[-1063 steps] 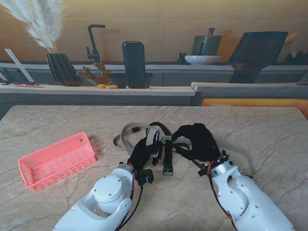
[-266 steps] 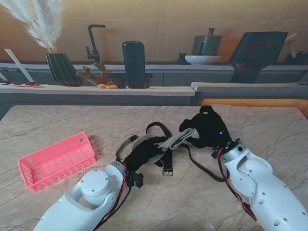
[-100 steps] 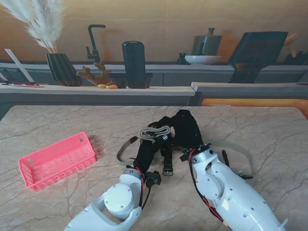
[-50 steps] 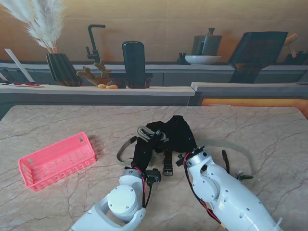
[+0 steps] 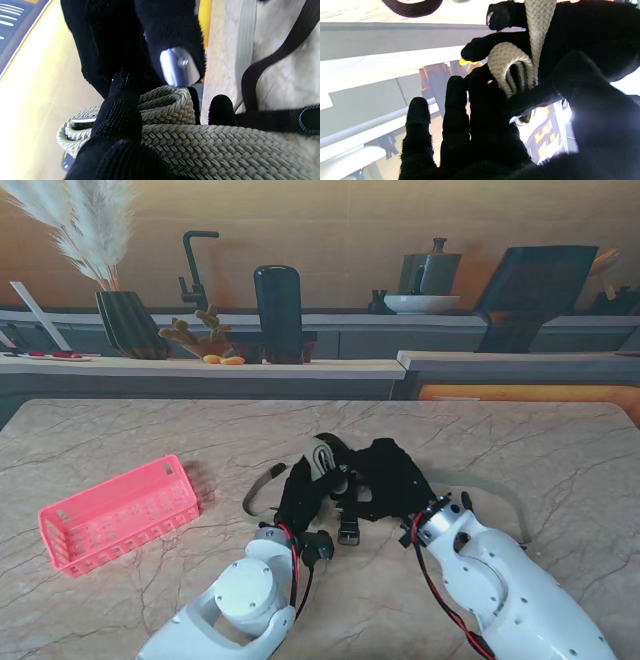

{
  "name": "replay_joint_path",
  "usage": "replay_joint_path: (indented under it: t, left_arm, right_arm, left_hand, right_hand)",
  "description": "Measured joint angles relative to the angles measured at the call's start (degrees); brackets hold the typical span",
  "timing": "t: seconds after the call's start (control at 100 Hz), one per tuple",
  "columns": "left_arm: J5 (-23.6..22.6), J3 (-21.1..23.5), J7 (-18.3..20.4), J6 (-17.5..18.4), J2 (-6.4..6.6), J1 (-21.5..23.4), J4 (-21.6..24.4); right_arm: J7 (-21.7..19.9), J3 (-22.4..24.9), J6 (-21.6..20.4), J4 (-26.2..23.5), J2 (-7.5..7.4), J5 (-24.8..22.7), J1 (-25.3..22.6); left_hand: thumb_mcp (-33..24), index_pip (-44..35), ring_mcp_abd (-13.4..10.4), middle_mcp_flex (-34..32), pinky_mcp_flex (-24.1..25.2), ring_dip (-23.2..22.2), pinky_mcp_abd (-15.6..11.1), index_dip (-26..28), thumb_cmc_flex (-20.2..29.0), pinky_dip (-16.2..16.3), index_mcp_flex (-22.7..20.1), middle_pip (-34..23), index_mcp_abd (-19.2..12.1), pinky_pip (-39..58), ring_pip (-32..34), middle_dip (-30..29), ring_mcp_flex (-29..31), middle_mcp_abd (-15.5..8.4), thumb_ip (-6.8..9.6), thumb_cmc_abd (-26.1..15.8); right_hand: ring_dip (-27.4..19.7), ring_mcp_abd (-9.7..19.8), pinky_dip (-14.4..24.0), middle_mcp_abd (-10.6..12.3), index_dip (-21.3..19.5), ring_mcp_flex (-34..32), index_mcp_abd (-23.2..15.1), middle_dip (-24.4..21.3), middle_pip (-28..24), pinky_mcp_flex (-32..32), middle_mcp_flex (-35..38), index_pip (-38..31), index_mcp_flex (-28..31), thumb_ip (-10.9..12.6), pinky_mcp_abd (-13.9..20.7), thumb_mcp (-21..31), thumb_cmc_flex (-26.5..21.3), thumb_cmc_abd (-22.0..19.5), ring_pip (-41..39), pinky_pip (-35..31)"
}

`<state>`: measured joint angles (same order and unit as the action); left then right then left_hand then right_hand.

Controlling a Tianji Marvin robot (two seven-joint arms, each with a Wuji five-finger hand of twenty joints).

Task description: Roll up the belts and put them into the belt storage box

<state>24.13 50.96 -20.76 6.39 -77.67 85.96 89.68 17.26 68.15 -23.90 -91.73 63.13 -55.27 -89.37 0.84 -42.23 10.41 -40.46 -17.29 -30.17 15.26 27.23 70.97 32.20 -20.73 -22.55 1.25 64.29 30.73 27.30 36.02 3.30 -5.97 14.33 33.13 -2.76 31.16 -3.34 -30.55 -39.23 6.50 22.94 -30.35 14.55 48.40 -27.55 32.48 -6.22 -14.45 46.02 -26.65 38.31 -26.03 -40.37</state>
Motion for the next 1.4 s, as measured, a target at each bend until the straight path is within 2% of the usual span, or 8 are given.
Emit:
replay_joint_path:
  t: [0.12,0.16,0.32,0.48,0.8,1.11,1.32,1.4]
  left_arm:
    - [2.6,1.1,5.4,-2.4,1.0,0.0,1.1]
    - [2.6,1.3,6.3,-2.9,1.31,0.0,1.2]
    - [4.3,2.9,15.3,-5.9,3.17,-0.3,0.7]
    - [5.6,3.7,26.4,-8.5,5.5,-1.6,-0.6]
    - [7.2,3.3,42.2,-12.6,8.72,-6.1,-4.6]
    - [7.2,2.1,45.1,-12.7,9.58,-7.7,-6.0]
    - [6.4,1.9,44.6,-11.8,9.63,-7.7,-6.0]
    - [6.2,1.9,44.3,-11.7,9.66,-7.7,-6.0]
  right_arm:
    - [6.5,2.9,-0.8,-0.9,-0.1,-4.0,-3.3]
    - [8.5,3.9,-1.2,-1.1,-0.1,-4.9,-4.2]
    - [11.6,8.8,-3.5,-2.8,-0.29,-8.9,-6.7]
    - [10.2,11.8,-6.9,-3.7,-0.92,-9.2,-7.3]
    - [-1.1,10.9,-10.7,-2.8,-1.99,-4.8,-4.3]
    - [-11.8,6.0,-14.4,1.0,-2.47,3.0,1.4]
    - [-15.8,3.2,-15.0,2.8,-2.54,8.5,4.0]
    - [-16.3,2.2,-15.1,3.5,-2.56,9.7,4.9]
  left_hand:
    - [-0.8,0.0,3.7,-2.1,-2.7,-3.5,2.3,0.8,0.0,0.4,-1.3,0.3,0.1,2.2,4.4,3.7,3.3,-0.6,0.0,0.1]
    - [-0.9,0.0,4.7,-4.8,-4.5,-4.9,2.6,0.8,-0.4,1.1,-1.6,-3.2,0.4,4.2,6.8,7.4,5.6,3.5,0.0,0.1]
    - [1.5,1.0,7.5,-10.9,-14.6,-10.7,4.3,2.3,-1.3,5.2,-5.0,-14.9,4.2,17.2,19.1,11.6,14.3,5.6,0.17,-0.1]
    - [-12.0,0.7,7.5,-17.6,-23.6,-10.8,4.8,3.7,-10.8,5.1,-9.3,-22.5,5.3,24.8,29.7,15.9,22.4,5.6,0.26,5.0]
    - [-20.3,2.9,5.3,-21.2,-31.0,-12.4,4.6,2.6,-20.7,1.1,-13.7,-28.2,6.6,30.6,37.3,18.9,29.2,4.9,0.93,8.0]
    - [-28.3,7.1,4.9,-21.2,-31.5,-12.4,4.4,0.6,-26.8,0.3,-14.5,-28.3,7.4,31.2,37.6,18.9,29.7,4.8,1.03,10.6]
    - [-29.6,7.1,4.8,-21.2,-31.5,-12.4,4.4,0.6,-27.2,0.2,-14.5,-28.3,7.4,31.2,37.7,18.9,29.7,4.8,1.03,11.1]
    - [-29.8,7.1,4.8,-21.2,-31.5,-12.5,4.3,0.6,-27.2,0.2,-14.6,-28.3,7.5,31.2,37.8,18.9,29.7,4.7,1.22,11.4]
  right_hand:
    - [0.0,0.0,1.2,2.9,-0.9,-0.1,-4.0,0.8,-0.1,0.1,0.1,0.1,0.1,1.2,0.0,-0.8,0.3,-0.5,0.1,0.3]
    - [0.0,0.0,1.2,0.5,-0.8,-0.1,-6.1,-0.1,2.0,0.2,-0.8,0.1,0.1,1.2,0.0,-0.8,0.3,-0.6,0.1,0.3]
    - [0.0,0.3,2.1,0.0,-2.8,-0.7,-20.1,-0.1,4.0,2.2,-0.9,-3.6,-0.9,1.2,0.3,-0.7,0.2,-1.6,0.2,0.3]
    - [0.0,1.1,2.6,0.0,-3.2,-0.7,-25.3,-0.7,6.2,3.2,-4.2,-4.9,-7.5,1.2,1.7,0.0,-1.1,-1.7,2.1,0.3]
    - [-0.8,1.3,2.9,0.0,-1.6,-0.6,-26.0,-1.8,9.3,3.7,-11.4,-4.1,-15.3,1.2,2.4,0.0,-0.5,-1.7,4.4,0.3]
    - [-0.9,1.5,3.3,0.0,0.0,-0.6,-21.5,-2.3,10.0,3.7,-13.3,-2.8,-17.0,1.2,2.4,-0.1,-0.4,-1.7,5.6,0.5]
    - [-0.5,2.6,3.9,3.2,-1.7,-4.6,-19.5,-0.8,5.4,4.5,1.4,-7.6,-1.1,0.9,2.4,1.4,-0.7,-1.0,4.8,0.6]
    - [1.1,3.1,4.0,4.4,2.2,-7.1,-20.2,0.6,3.4,5.2,7.6,-13.5,0.7,-3.2,2.4,0.5,-3.6,-0.9,3.3,0.6]
